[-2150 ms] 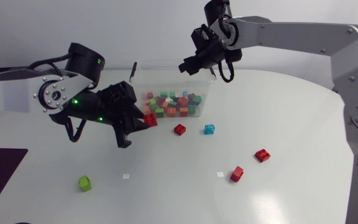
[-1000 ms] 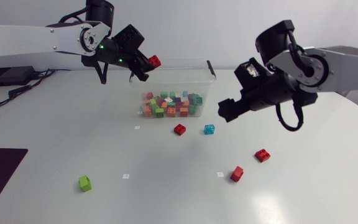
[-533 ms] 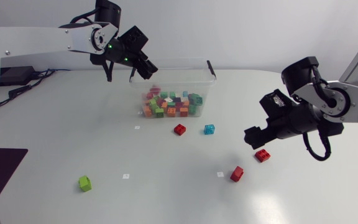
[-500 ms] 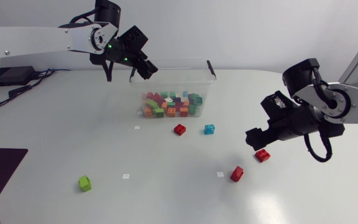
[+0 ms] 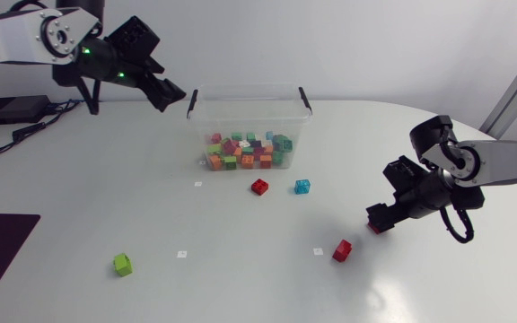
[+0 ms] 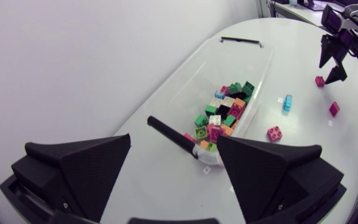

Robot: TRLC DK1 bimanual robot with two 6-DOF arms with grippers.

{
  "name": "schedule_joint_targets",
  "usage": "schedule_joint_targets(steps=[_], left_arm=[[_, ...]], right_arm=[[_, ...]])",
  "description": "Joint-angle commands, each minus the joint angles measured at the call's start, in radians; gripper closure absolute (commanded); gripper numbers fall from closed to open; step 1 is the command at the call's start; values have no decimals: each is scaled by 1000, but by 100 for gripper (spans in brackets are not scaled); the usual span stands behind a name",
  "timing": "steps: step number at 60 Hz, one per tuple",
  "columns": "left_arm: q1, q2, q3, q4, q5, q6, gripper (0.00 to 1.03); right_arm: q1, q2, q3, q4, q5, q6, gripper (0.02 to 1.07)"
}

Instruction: Place the duplo bricks in the container

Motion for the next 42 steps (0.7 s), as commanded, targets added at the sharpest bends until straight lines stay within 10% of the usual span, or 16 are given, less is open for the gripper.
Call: schedule_joint_targets(steps=[1,15,24,31,42], left_arm=[[27,-77,-82,-49,-5,66,5],[64,-244,-351,-114,-6,238,5],[116,-286,-483,-141,-5,366,6],[151,-319,-582,-174,-5,498,6],[195,-353,-655,-246,-8,614,6]], right_arm=[[-18,51,-14,26,4,-40,14],[-14,125,-10,80,2,-61,17],[-14,157,-16,109,-1,-77,34],[-5,154,-24,118,-3,-90,68],[-5,91,-10,67,-1,-97,69]])
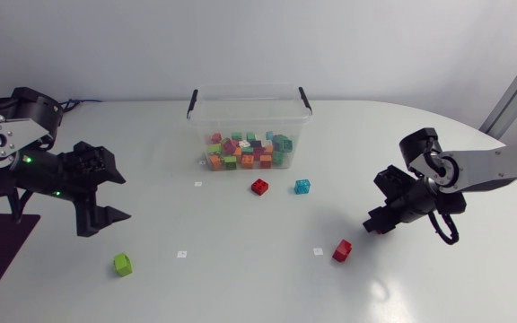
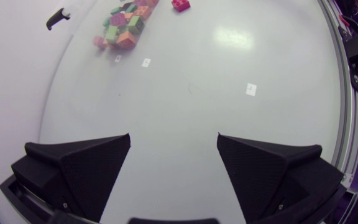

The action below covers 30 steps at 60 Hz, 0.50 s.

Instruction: Place the duplo bricks in the container

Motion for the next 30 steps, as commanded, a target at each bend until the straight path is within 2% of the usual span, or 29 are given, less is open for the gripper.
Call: schedule_joint_targets(steps=[1,17,23,30], left_arm=[[23,-22,-29,-33,-11,72,6],[30,-39,-82,-162,-117,50,6],[7,-22,-90,-177,-197,-51,6],[-2,27,-44,-273,-203,-134,6]], right_arm=[[5,-43,-8,-32,1,-20,69],[23,-155,53,-118,-1,11,69],[51,-192,84,-133,2,35,69],[100,-212,121,-165,10,61,69]])
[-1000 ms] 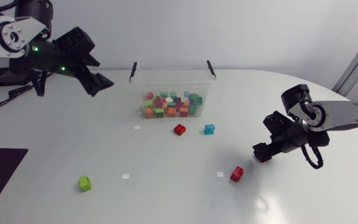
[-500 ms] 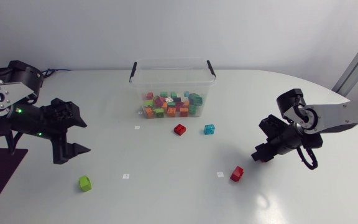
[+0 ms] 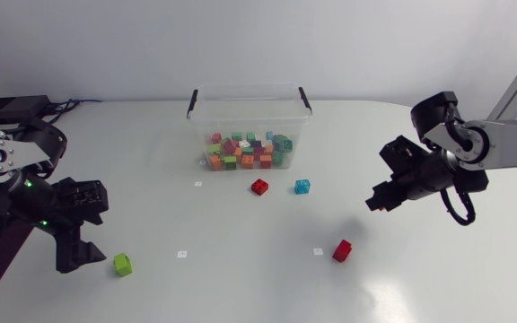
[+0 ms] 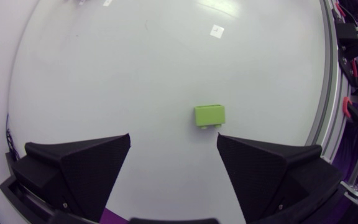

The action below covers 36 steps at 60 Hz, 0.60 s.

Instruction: Place the duplo bricks in the container

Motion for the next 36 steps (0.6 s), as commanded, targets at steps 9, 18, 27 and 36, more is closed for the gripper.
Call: schedule_joint_targets(steps=[9,18,27,36], left_arm=[[-50,122,65,-149,-9,-133,6],[-87,176,85,-154,-9,-185,6],[-129,225,72,-87,-18,-228,7],[-149,254,48,-11,-50,-251,11]], right_arm=[[90,-24,94,-53,30,67,69],[136,-26,158,-84,39,97,69],[176,-26,250,-110,42,137,69],[230,-15,321,-130,45,168,69]])
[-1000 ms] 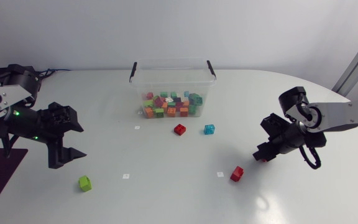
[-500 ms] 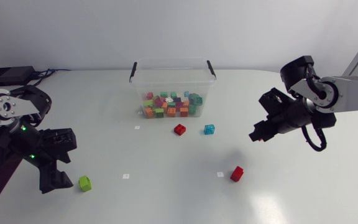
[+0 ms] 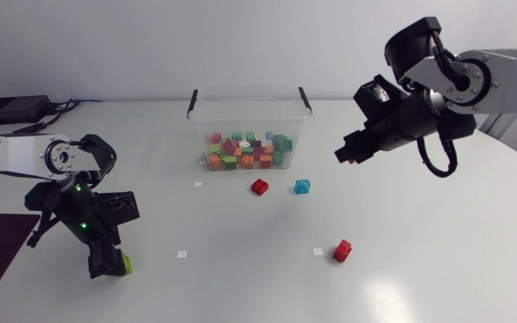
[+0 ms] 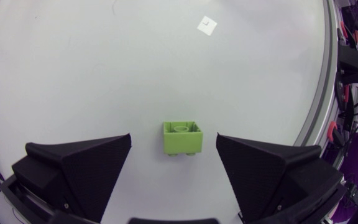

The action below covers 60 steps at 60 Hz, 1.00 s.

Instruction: Place the duplo bricks in the container

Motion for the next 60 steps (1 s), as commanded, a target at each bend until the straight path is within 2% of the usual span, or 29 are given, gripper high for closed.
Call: schedule_joint_targets(steps=[1,4,8,13,14,15,20,21,22,23,38,50,60], left_arm=[[-17,32,-17,37,-21,-29,12],[-22,40,-23,45,-31,-29,12],[-28,46,-39,74,-46,-29,20],[-32,51,-49,85,-58,-31,36],[-32,51,-49,86,-58,-31,37],[-34,51,-54,95,-69,-31,44],[-40,55,-57,98,-71,-32,60],[-40,55,-57,98,-71,-32,61],[-42,55,-57,102,-72,-32,71],[-40,55,-57,105,-72,-32,73],[-43,42,-32,92,-74,-32,73],[-55,0,61,49,-64,-46,73],[-68,-49,146,40,-24,-61,73]], right_arm=[[35,0,47,-21,9,38,69],[52,12,69,-18,9,48,69],[65,35,93,-12,10,61,69],[78,75,130,11,9,71,69],[80,84,136,19,9,73,69],[81,93,144,25,9,78,69],[91,132,185,33,9,85,69],[92,133,187,34,9,87,69],[95,148,205,39,10,91,69],[97,158,216,45,10,93,69],[109,277,371,74,10,119,69],[115,398,506,90,7,136,69],[134,480,590,97,9,147,68]])
